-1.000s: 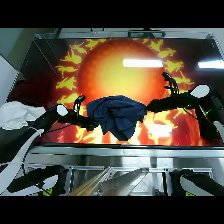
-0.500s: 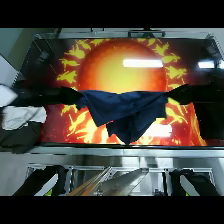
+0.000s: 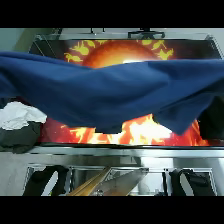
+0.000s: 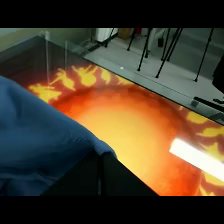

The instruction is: Fold the shirts.

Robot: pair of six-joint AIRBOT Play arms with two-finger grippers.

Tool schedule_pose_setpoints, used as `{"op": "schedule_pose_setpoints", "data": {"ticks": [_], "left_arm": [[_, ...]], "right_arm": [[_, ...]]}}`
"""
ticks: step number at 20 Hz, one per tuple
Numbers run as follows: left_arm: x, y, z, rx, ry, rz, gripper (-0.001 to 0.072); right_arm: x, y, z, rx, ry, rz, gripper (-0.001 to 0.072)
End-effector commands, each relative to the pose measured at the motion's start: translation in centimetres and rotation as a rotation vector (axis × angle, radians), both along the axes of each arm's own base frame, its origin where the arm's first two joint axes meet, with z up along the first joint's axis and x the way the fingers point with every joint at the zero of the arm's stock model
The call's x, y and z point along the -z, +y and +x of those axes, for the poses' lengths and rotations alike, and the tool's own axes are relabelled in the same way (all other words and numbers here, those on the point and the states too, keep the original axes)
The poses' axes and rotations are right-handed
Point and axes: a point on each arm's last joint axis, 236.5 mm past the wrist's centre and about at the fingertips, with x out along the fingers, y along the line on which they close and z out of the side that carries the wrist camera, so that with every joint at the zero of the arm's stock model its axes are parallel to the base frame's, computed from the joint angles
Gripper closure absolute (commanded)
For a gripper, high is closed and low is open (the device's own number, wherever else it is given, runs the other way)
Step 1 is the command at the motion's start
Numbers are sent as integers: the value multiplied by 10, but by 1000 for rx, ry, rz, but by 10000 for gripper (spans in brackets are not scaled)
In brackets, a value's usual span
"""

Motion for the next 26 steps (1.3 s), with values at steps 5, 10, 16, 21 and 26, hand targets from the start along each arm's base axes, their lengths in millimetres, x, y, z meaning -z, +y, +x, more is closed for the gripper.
{"op": "schedule_pose_setpoints", "data": {"ticks": [5, 10, 16, 21, 26], "left_arm": [[216, -16, 111, 120, 738, 47, 681], [410, -4, 152, 126, 1160, 37, 681], [484, 43, 198, 83, 1316, -25, -13], [468, 77, 243, 43, 1238, -20, -13], [490, 97, 229, 73, 1306, 95, -11]], "right_arm": [[164, 7, 147, -154, 616, 119, 694], [365, 33, 253, -159, 990, 181, 682], [415, -11, 282, 1, 1125, 310, 184], [362, -74, 209, 14, 1232, 363, 188], [418, -89, 99, 230, 1372, 419, 190]]}}
